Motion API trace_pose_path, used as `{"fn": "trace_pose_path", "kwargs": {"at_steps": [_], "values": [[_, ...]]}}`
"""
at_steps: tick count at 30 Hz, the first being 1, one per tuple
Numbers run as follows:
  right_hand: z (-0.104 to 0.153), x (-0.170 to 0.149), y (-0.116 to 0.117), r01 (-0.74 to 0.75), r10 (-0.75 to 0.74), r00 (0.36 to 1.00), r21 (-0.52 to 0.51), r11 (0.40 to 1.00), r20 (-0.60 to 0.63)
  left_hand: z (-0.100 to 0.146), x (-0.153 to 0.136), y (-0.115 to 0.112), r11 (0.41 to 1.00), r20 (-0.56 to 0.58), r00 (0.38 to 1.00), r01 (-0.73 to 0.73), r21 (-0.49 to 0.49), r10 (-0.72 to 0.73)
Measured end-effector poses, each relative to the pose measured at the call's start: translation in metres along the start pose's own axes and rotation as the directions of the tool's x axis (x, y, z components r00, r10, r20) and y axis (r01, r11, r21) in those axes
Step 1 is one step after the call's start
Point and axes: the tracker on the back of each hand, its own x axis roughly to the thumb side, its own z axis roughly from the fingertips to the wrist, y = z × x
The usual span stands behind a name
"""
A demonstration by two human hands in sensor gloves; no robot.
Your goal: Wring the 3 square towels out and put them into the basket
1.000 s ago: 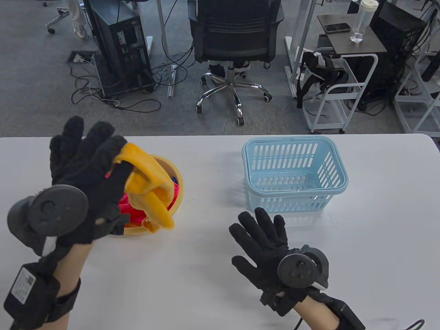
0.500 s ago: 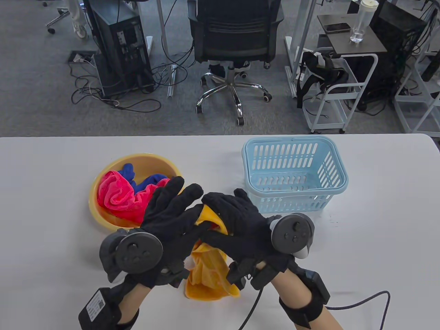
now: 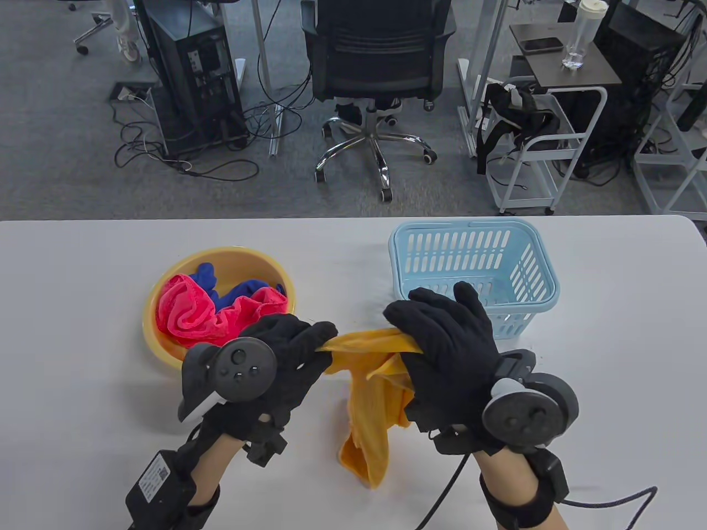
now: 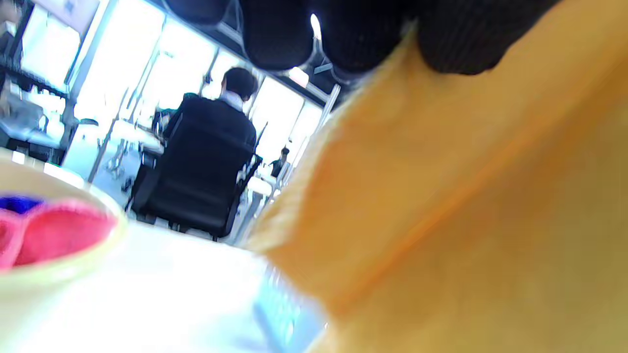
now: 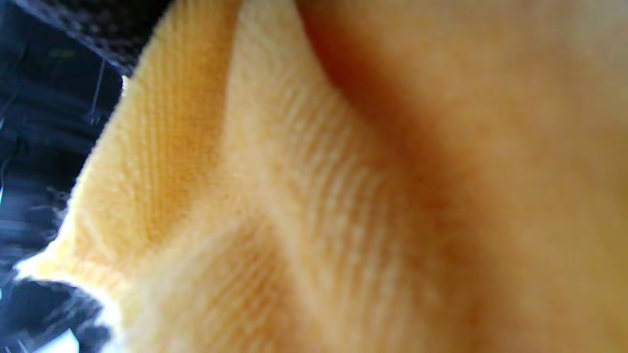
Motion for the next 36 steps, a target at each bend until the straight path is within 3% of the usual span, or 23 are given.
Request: {"fn": "trace_pose_path", "kwargs": {"at_steps": [2,4,5,6,8,9,11,12,14,16,17,19,20,21,23,25,27,28,30,31,34,36], "values": [[-0.001,-0.001,-0.003,-0.025,0.025,1.0,0.025,0.999,-0.013,0.0,-0.007,-0.006,0.996,0.023,0.998,-0.065,0.058,0.064],[-0.003,0.002,-0.007,-0.167,0.169,0.985,0.061,0.984,-0.025,0.005,-0.018,0.003,0.965,0.005,0.993,-0.112,0.236,0.115],[-0.004,0.006,-0.01,-0.338,0.342,0.939,0.106,0.935,-0.029,0.01,-0.025,0.014,0.921,0.034,0.988,-0.152,0.358,0.15],[-0.004,0.008,-0.012,-0.518,0.523,0.852,0.114,0.848,-0.012,0.014,-0.032,0.028,0.856,0.098,0.974,-0.224,0.467,0.202],[-0.005,0.009,-0.015,-0.705,0.71,0.704,0.134,0.697,0.008,0.025,-0.039,0.046,0.778,0.166,0.943,-0.333,0.532,0.29],[-0.006,0.008,-0.017,-0.725,0.736,0.676,0.161,0.67,-0.02,0.034,-0.041,0.059,0.737,0.167,0.937,-0.345,0.582,0.307],[-0.007,0.005,-0.015,-0.623,0.642,0.766,0.22,0.751,-0.023,0.046,-0.034,0.074,0.744,0.144,0.97,-0.243,0.623,0.196],[-0.007,0.006,-0.014,-0.623,0.642,0.766,0.209,0.754,-0.028,0.051,-0.03,0.076,0.743,0.135,0.98,-0.196,0.64,0.143],[-0.007,0.01,-0.015,-0.702,0.717,0.696,0.186,0.688,-0.026,0.065,-0.014,0.085,0.648,0.091,0.995,-0.051,0.76,-0.028],[-0.006,0.01,-0.02,-0.703,0.72,0.692,0.181,0.687,-0.048,0.076,-0.006,0.093,0.596,0.016,0.991,0.068,0.8,-0.135],[-0.006,0.008,-0.026,-0.685,0.697,0.715,0.14,0.715,-0.061,0.082,-0.004,0.097,0.558,-0.021,0.985,0.114,0.822,-0.17],[-0.006,0.003,-0.035,-0.567,0.573,0.817,0.097,0.818,-0.058,0.088,-0.005,0.101,0.545,-0.017,0.984,0.113,0.831,-0.179],[-0.007,-0.001,-0.037,-0.431,0.435,0.899,0.076,0.899,-0.052,0.087,-0.008,0.101,0.552,0.008,0.988,0.08,0.83,-0.156],[-0.007,-0.005,-0.038,-0.33,0.333,0.942,0.059,0.942,-0.043,0.085,-0.011,0.101,0.582,0.06,0.99,0.026,0.812,-0.128],[-0.01,-0.014,-0.034,-0.161,0.162,0.987,0.029,0.986,-0.022,0.078,-0.017,0.099,0.652,0.179,0.983,-0.116,0.749,-0.031],[-0.016,-0.028,-0.023,0.023,-0.022,0.996,0.001,1.0,-0.089,0.069,-0.025,0.094,0.684,0.3,0.947,-0.293,0.668,0.113],[-0.03,-0.043,-0.001,0.274,-0.26,0.953,0.082,0.958,-0.156,0.058,-0.032,0.084,0.675,0.396,0.868,-0.487,0.555,0.3],[-0.036,-0.048,0.01,0.387,-0.361,0.915,0.142,0.911,-0.179,0.053,-0.034,0.079,0.663,0.424,0.827,-0.554,0.504,0.369],[-0.049,-0.052,0.042,0.616,-0.562,0.785,0.238,0.75,-0.26,0.044,-0.036,0.066,0.609,0.46,0.717,-0.692,0.386,0.523],[-0.053,-0.05,0.053,0.65,-0.586,0.757,0.247,0.718,-0.288,0.04,-0.036,0.06,0.582,0.464,0.675,-0.735,0.348,0.574],[-0.061,-0.03,0.091,0.601,-0.538,0.799,0.345,0.721,-0.268,0.033,-0.034,0.045,0.53,0.468,0.6,-0.798,0.288,0.649],[-0.06,-0.013,0.11,0.558,-0.516,0.83,0.35,0.753,-0.213,0.03,-0.033,0.035,0.496,0.451,0.558,-0.828,0.26,0.696]]}}
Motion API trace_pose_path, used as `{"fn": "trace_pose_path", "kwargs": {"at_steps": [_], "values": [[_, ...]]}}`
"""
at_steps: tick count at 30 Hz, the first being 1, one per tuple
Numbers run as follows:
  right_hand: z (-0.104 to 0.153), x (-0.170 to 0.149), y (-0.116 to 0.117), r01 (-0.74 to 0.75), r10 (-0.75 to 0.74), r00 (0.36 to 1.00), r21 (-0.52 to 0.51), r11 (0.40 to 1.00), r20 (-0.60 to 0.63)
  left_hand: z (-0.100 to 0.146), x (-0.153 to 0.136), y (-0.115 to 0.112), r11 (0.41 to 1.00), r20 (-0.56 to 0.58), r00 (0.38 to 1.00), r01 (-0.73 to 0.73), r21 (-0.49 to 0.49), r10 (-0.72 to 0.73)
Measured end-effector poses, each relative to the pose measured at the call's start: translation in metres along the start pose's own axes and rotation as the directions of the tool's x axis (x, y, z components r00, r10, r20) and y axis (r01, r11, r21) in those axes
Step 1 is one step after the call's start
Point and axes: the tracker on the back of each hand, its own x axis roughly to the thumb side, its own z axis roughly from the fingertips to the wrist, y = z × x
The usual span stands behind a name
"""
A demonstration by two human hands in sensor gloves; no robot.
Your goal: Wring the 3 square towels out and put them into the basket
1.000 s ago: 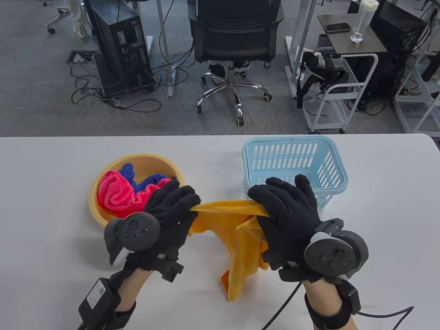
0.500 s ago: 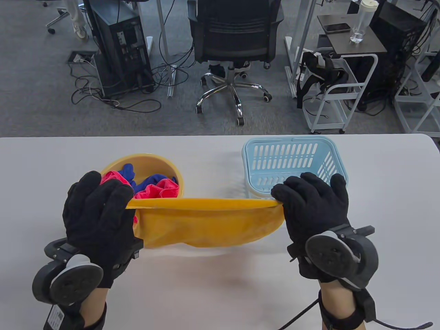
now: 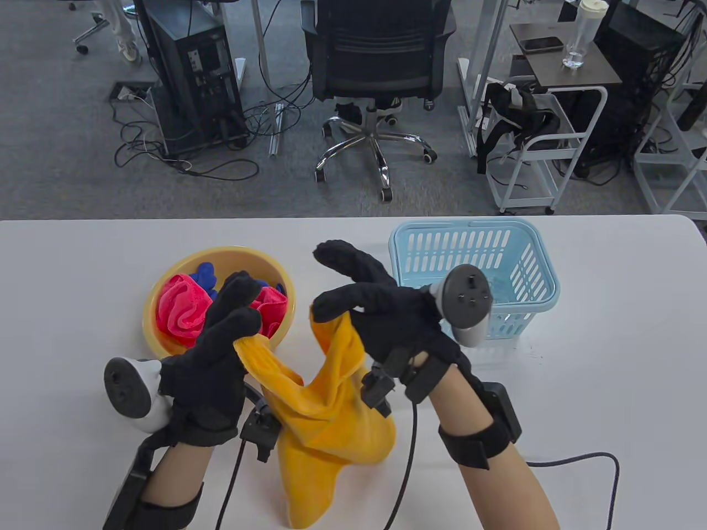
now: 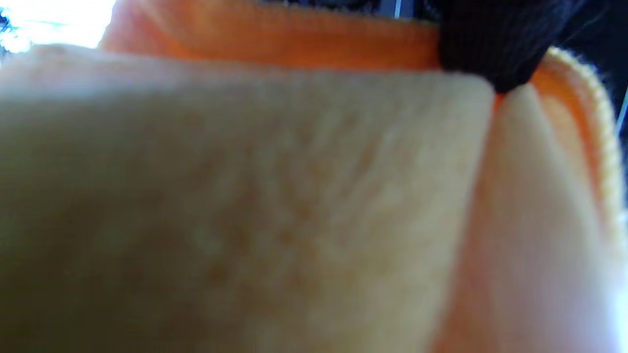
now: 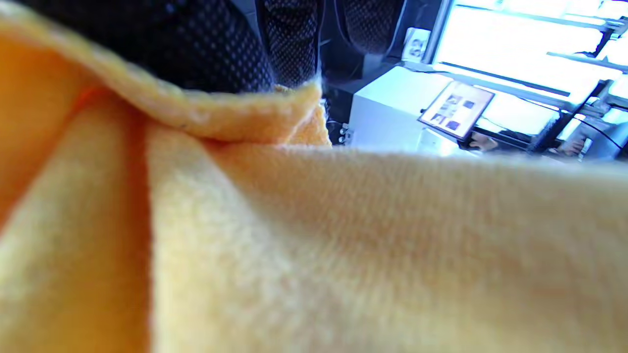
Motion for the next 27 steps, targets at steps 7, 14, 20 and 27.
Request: {"fn": "trace_pose_path", "kwargs": {"at_steps": [7,14,20,27], "values": [[-0.004,0.001,0.046,-0.183,0.181,0.983,-0.059,0.981,-0.038,0.007,-0.021,-0.013,0.998,-0.173,0.985,0.001,-0.056,-0.011],[0.073,-0.027,0.01,-0.131,0.128,0.99,-0.039,0.991,-0.06,0.001,-0.016,0.009,0.986,-0.13,0.978,0.164,-0.007,-0.164],[0.134,-0.085,0.066,-0.121,0.167,0.977,0.307,0.944,-0.13,0.004,-0.023,-0.018,0.974,-0.175,0.967,-0.206,-0.092,0.188],[0.146,-0.115,0.083,-0.207,0.279,0.944,0.342,0.917,-0.176,0.013,-0.013,-0.049,0.911,-0.18,0.942,-0.323,-0.257,0.283]]}}
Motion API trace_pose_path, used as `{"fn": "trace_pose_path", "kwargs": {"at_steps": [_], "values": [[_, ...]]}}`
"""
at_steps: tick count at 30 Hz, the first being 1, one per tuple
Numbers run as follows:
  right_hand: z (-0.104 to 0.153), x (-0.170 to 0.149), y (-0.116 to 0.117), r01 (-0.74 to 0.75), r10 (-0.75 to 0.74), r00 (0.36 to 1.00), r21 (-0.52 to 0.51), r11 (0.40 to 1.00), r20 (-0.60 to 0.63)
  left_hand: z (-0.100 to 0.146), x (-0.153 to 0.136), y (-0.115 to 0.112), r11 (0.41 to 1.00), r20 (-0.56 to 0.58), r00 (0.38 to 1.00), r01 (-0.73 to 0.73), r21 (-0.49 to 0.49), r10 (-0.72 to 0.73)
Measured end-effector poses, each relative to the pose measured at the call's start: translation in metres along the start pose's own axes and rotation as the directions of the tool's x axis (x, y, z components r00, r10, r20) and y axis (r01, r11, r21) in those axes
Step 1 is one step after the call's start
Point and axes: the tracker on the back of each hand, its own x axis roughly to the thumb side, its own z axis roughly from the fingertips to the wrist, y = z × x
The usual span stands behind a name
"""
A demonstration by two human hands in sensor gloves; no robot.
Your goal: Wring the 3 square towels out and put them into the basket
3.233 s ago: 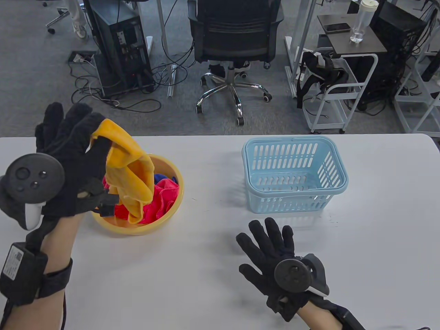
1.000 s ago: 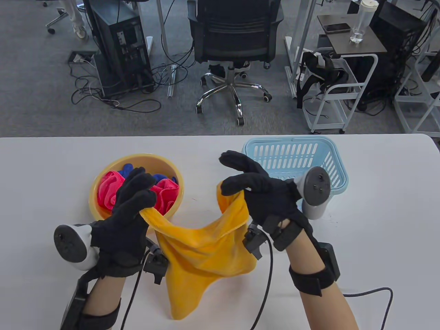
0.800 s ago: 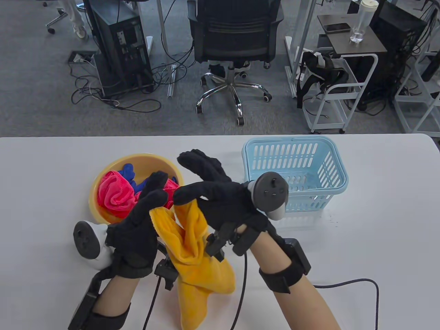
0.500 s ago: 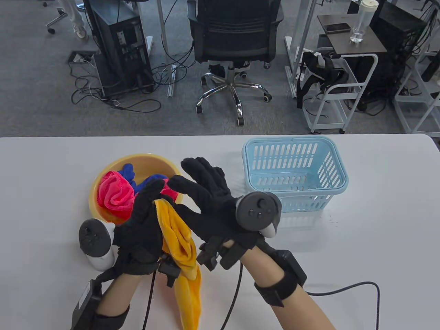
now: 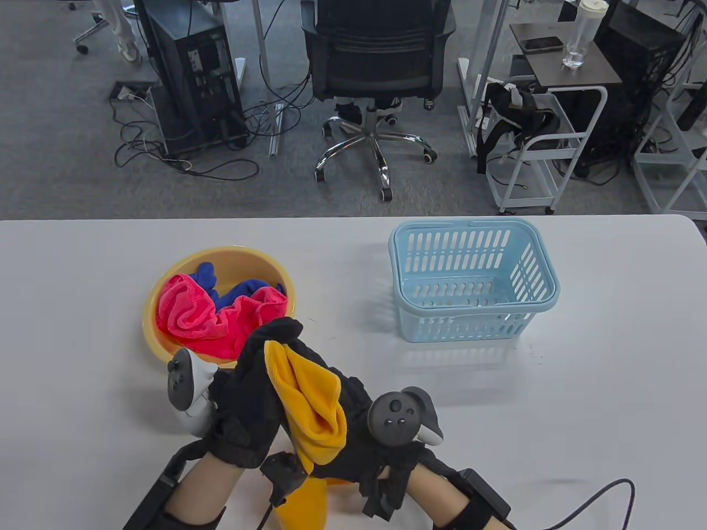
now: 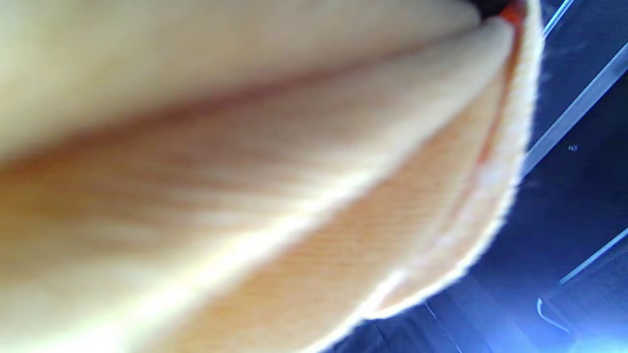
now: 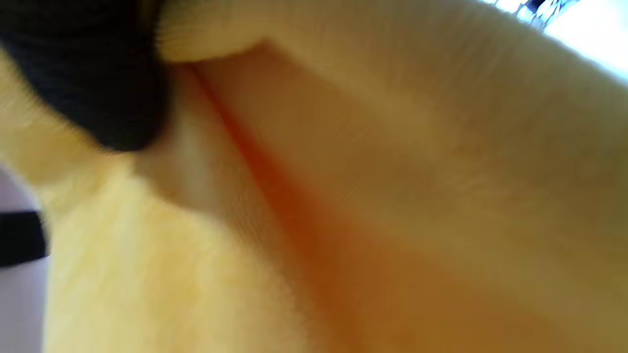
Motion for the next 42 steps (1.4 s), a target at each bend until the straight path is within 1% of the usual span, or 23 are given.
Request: {"fn": "trace_pose_path", "kwargs": {"at_steps": [4,7,8,10,12,14,16,19,21,23,26,28,30,31,32,34,35,36,37,38,39,40,42], "values": [[0.021,-0.015,-0.042,0.019,-0.022,0.999,-0.136,0.991,-0.024,-0.001,0.017,0.016,0.994,0.0,0.994,0.106,-0.037,-0.106],[0.038,-0.018,-0.078,0.068,-0.081,0.996,-0.32,0.945,-0.026,-0.001,0.017,0.035,0.982,-0.026,0.982,0.185,-0.022,-0.186],[0.04,-0.011,-0.087,0.018,-0.029,0.999,-0.402,0.915,-0.021,-0.001,0.009,0.039,0.98,-0.046,0.979,0.199,-0.008,-0.199],[0.044,0.007,-0.094,-0.15,0.155,0.987,-0.474,0.867,-0.028,-0.002,-0.011,0.038,0.988,-0.106,0.982,0.155,-0.002,-0.154],[0.046,0.03,-0.093,-0.358,0.389,0.92,-0.503,0.787,-0.047,-0.003,-0.035,0.03,0.995,-0.174,0.981,0.083,-0.047,-0.09],[0.049,0.052,-0.086,-0.547,0.612,0.788,-0.524,0.653,-0.06,-0.001,-0.066,0.017,0.988,-0.288,0.954,0.04,-0.148,-0.082],[0.05,0.068,-0.076,-0.695,0.788,0.611,-0.532,0.484,-0.082,0.006,-0.101,-0.003,0.968,-0.426,0.899,-0.008,-0.251,-0.103],[0.05,0.077,-0.065,-0.77,0.873,0.48,-0.521,0.37,-0.089,0.014,-0.128,-0.026,0.912,-0.52,0.843,-0.097,-0.399,-0.138],[0.051,0.077,-0.064,-0.796,0.904,0.417,-0.517,0.315,-0.092,0.016,-0.134,-0.037,0.852,-0.58,0.813,-0.267,-0.451,-0.052],[0.049,0.077,-0.064,-0.797,0.902,0.423,-0.511,0.323,-0.09,0.015,-0.132,-0.04,0.82,-0.596,0.798,-0.283,-0.497,-0.085],[0.047,0.074,-0.06,-0.809,0.913,0.403,-0.492,0.323,-0.064,0.014,-0.127,-0.044,0.762,-0.574,0.751,-0.15,-0.629,-0.326],[0.047,0.07,-0.061,-0.807,0.909,0.413,-0.483,0.34,-0.05,0.013,-0.122,-0.045,0.703,-0.553,0.67,-0.065,-0.708,-0.495],[0.048,0.061,-0.069,-0.802,0.889,0.453,-0.468,0.372,-0.07,0.008,-0.107,-0.037,0.635,-0.455,0.51,0.261,-0.728,-0.731],[0.047,0.055,-0.075,-0.797,0.874,0.478,-0.462,0.389,-0.089,0.004,-0.097,-0.034,0.565,-0.385,0.431,0.456,-0.687,-0.816],[0.047,0.051,-0.08,-0.792,0.861,0.498,-0.459,0.402,-0.104,0.002,-0.09,-0.031,0.489,-0.334,0.361,0.575,-0.655,-0.871],[0.048,0.036,-0.096,-0.769,0.796,0.579,-0.441,0.462,-0.175,-0.002,-0.074,-0.027,0.217,-0.224,0.103,0.786,-0.579,-0.969],[0.049,0.027,-0.102,-0.735,0.744,0.641,-0.429,0.525,-0.189,-0.003,-0.068,-0.026,0.121,-0.198,0.02,0.851,-0.511,-0.98],[0.048,0.016,-0.106,-0.683,0.676,0.713,-0.406,0.607,-0.186,-0.003,-0.065,-0.024,0.067,-0.173,-0.01,0.899,-0.433,-0.985],[0.047,0.001,-0.11,-0.575,0.56,0.813,-0.374,0.727,-0.161,-0.002,-0.062,-0.023,0.052,-0.151,0.0,0.94,-0.336,-0.988],[0.045,-0.007,-0.11,-0.478,0.457,0.877,-0.36,0.801,-0.146,0.0,-0.062,-0.022,0.062,-0.141,0.024,0.959,-0.276,-0.99],[0.044,-0.019,-0.108,-0.31,0.277,0.95,-0.353,0.883,-0.141,0.002,-0.062,-0.025,0.067,-0.126,0.041,0.975,-0.211,-0.991],[0.041,-0.028,-0.105,-0.147,0.117,0.987,-0.338,0.929,-0.106,0.004,-0.062,-0.027,0.044,-0.103,0.028,0.987,-0.157,-0.994],[0.036,-0.04,-0.097,0.152,-0.166,0.986,-0.263,0.953,-0.029,0.009,-0.061,-0.032,-0.002,-0.036,-0.003,0.999,-0.038,-0.999]]}}
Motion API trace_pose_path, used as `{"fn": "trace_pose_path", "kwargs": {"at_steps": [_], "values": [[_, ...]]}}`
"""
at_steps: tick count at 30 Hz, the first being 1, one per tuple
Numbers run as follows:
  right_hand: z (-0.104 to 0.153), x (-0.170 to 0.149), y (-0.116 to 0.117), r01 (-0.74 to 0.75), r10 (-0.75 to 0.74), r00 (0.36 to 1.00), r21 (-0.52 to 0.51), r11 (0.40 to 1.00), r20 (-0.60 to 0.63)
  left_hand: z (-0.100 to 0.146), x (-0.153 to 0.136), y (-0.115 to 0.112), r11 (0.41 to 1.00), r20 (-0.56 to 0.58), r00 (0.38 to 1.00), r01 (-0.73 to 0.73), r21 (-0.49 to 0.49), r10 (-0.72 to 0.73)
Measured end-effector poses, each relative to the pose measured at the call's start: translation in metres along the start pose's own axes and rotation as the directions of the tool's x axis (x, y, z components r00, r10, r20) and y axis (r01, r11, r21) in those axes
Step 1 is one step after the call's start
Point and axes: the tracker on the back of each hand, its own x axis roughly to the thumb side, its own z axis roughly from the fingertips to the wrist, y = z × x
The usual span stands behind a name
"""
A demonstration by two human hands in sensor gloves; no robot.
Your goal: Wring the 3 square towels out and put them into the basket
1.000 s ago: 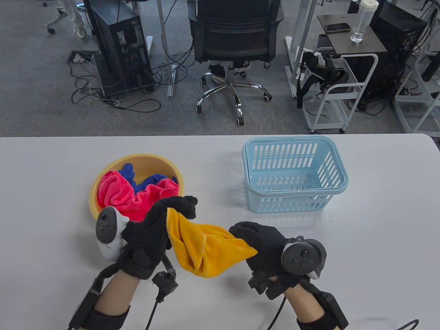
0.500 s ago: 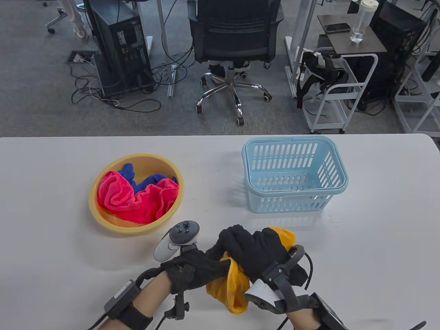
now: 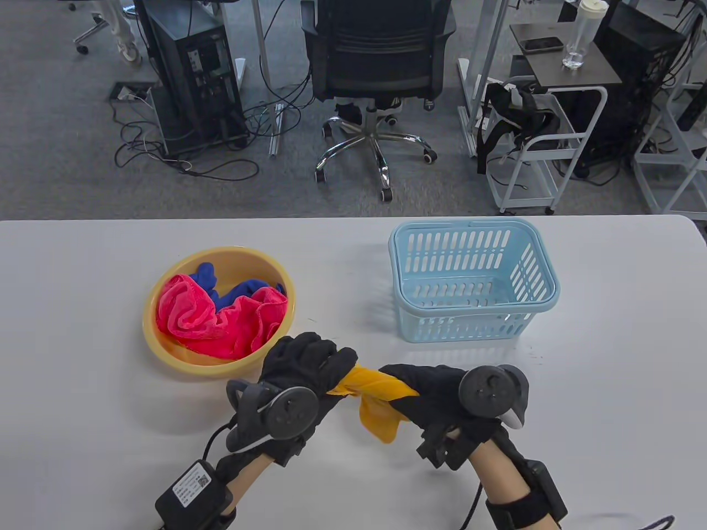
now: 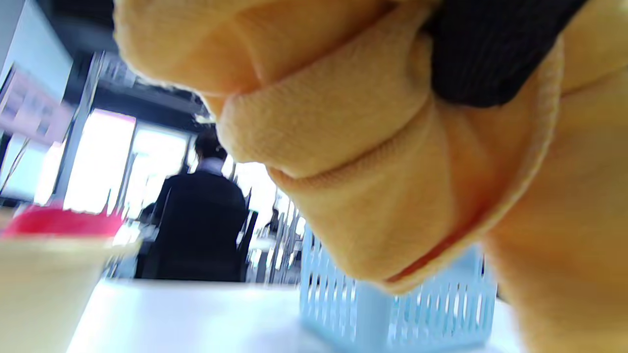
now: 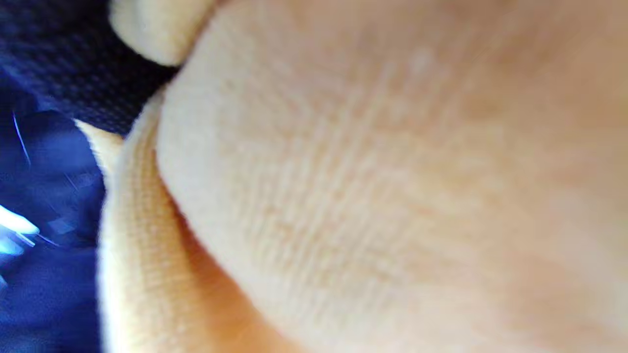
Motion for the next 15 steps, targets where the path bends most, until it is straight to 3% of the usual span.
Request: {"fn": "trace_pose_path", "kwargs": {"at_steps": [1,3,5,7,8,9,11,12,13,14,15], "values": [[-0.001,-0.006,0.006,0.168,-0.168,0.986,0.056,0.984,-0.011,0.003,0.003,0.002,0.998,0.043,0.999,0.017,0.068,-0.02],[-0.004,-0.011,0.013,0.368,-0.37,0.929,0.147,0.918,-0.016,0.006,0.008,0.007,0.992,0.122,0.992,0.01,0.123,-0.025],[-0.006,-0.016,0.021,0.532,-0.533,0.843,0.237,0.813,-0.066,0.009,0.014,0.011,0.987,0.187,0.982,-0.02,0.159,-0.01],[-0.006,-0.02,0.033,0.685,-0.677,0.718,0.338,0.645,-0.165,0.013,0.023,0.017,0.977,0.245,0.968,-0.004,0.212,-0.049],[-0.005,-0.02,0.036,0.707,-0.697,0.693,0.363,0.607,-0.183,0.014,0.026,0.019,0.974,0.254,0.965,0.008,0.228,-0.068],[-0.005,-0.019,0.035,0.701,-0.697,0.697,0.36,0.615,-0.168,0.014,0.028,0.021,0.971,0.241,0.966,0.03,0.235,-0.089],[-0.006,-0.013,0.025,0.61,-0.616,0.783,0.298,0.734,-0.086,0.01,0.023,0.021,0.976,0.214,0.973,0.038,0.216,-0.085],[-0.004,-0.006,0.015,0.484,-0.49,0.871,0.222,0.846,-0.032,0.006,0.015,0.021,0.983,0.155,0.986,0.024,0.185,-0.053],[-0.001,0.003,0.003,0.235,-0.24,0.97,0.108,0.966,0.031,0.004,0.006,0.024,0.985,0.1,0.995,0.004,0.172,-0.022],[0.002,0.009,-0.004,0.089,-0.09,0.993,0.018,0.996,0.072,0.002,0.001,0.026,0.985,0.075,0.997,-0.011,0.17,-0.001],[0.006,0.019,-0.011,-0.11,0.12,0.99,-0.133,0.985,0.07,-0.001,-0.008,0.031,0.983,0.017,1.0,-0.027,0.182,0.024]]}}
